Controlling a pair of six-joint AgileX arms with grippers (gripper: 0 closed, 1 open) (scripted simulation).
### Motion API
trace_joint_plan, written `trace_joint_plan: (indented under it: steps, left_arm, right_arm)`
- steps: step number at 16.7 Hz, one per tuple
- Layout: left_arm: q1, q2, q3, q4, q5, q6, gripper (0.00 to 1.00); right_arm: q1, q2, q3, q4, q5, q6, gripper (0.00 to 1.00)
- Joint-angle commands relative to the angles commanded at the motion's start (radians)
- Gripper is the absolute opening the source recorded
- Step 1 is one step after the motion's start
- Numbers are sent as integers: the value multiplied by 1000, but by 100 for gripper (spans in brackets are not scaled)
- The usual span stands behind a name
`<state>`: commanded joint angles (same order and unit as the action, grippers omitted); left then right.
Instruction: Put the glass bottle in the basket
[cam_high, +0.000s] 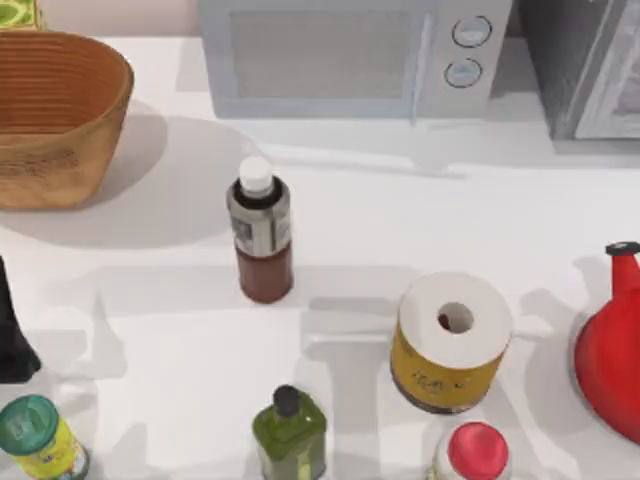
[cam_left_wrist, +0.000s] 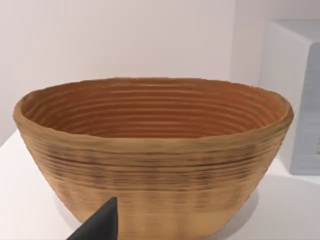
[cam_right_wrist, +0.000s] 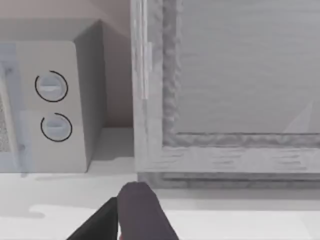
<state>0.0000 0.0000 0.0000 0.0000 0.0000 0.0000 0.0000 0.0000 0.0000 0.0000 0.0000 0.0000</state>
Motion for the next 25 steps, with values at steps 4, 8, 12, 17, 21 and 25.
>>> trace_joint_plan:
  steps: [4,8,12,17,21,25]
  left_arm:
    - [-4,29,14,30,20,8,100]
    - [-9,200,96,212,124,51,100]
    - [5,487,217,501,267,112,100]
    - [-3,932,346,869,431,153,100]
    - [-78,1302,373,1151,509,142,100]
    - [-182,1649,341,1383,541,112,100]
  right_arm:
    - [0,0,0,0,0,0,100]
    - [0,0,0,0,0,0,100]
    - [0,0,0,0,0,0,100]
    - [0,0,0,0,0,0,100]
    - [0,0,0,0,0,0,100]
    - [0,0,0,0,0,0,100]
